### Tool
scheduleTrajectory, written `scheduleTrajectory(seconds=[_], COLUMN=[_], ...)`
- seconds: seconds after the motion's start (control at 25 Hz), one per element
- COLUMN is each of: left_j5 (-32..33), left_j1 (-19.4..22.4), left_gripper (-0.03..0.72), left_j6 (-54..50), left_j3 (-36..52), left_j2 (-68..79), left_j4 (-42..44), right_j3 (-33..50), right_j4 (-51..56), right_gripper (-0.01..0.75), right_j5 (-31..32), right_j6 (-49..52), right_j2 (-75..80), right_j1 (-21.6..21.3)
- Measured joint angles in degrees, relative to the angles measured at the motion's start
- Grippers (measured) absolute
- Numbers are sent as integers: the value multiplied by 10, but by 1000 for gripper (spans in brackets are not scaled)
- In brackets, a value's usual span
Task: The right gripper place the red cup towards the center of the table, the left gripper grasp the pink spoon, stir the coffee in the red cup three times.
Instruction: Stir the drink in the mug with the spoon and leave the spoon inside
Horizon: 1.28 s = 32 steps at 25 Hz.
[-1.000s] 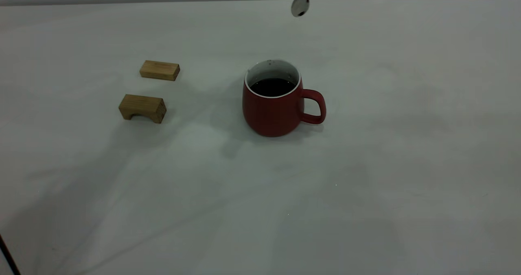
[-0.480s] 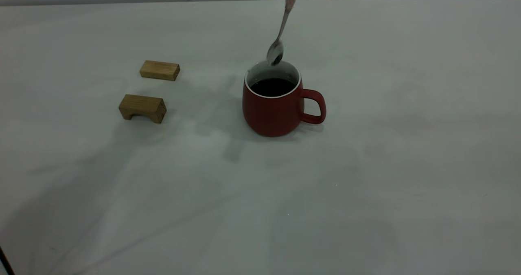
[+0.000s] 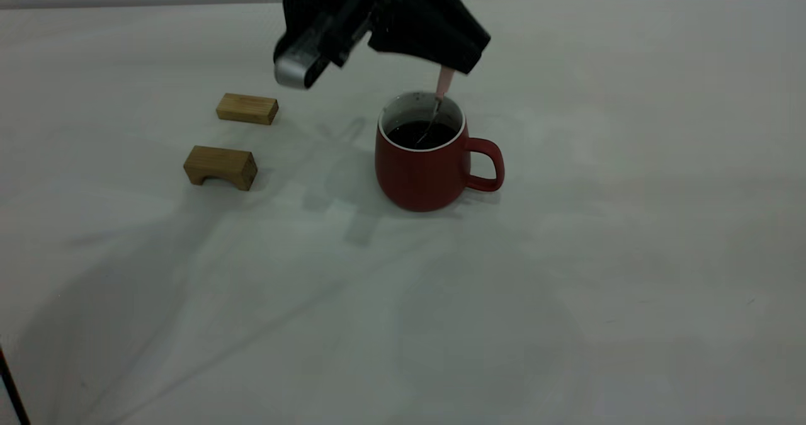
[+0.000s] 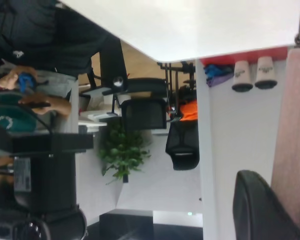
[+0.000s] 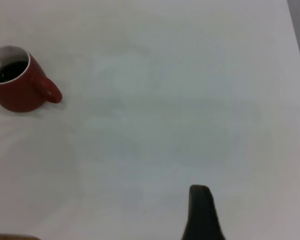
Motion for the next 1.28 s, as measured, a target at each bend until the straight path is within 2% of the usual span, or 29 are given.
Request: scheduleTrajectory(seconds=[0.16,0.28,0.44,0.56,0.68,0.76,0.88,1.0,1.12,1.28], left_j5=[-35,-62,-45,-3,11,5,-17,-37,-28,7], left_j1=[2,2,3,3,5,9,16,19,20,16], left_gripper=[153,153,152,152,150,150,149,147,147,147], left_j6=[6,51,101,57,-17,-37,-12,48,96,87], left_j3=[0,0,0,0,0,0,0,0,0,-1], left_j2=[3,3,3,3,3,3,3,3,7,23], left_j4=[35,37,2,4,41,67,85,67,15,-4], right_j3=[0,0,0,0,0,0,0,0,0,0], right_j4=[0,0,0,0,0,0,0,0,0,0], right_gripper=[584,584,584,584,584,584,584,584,584,584], right_j5=[0,0,0,0,0,0,0,0,0,0], right_j6=[0,0,0,0,0,0,0,0,0,0], right_j2=[0,0,0,0,0,0,0,0,0,0], right_j1=[0,0,0,0,0,0,0,0,0,0])
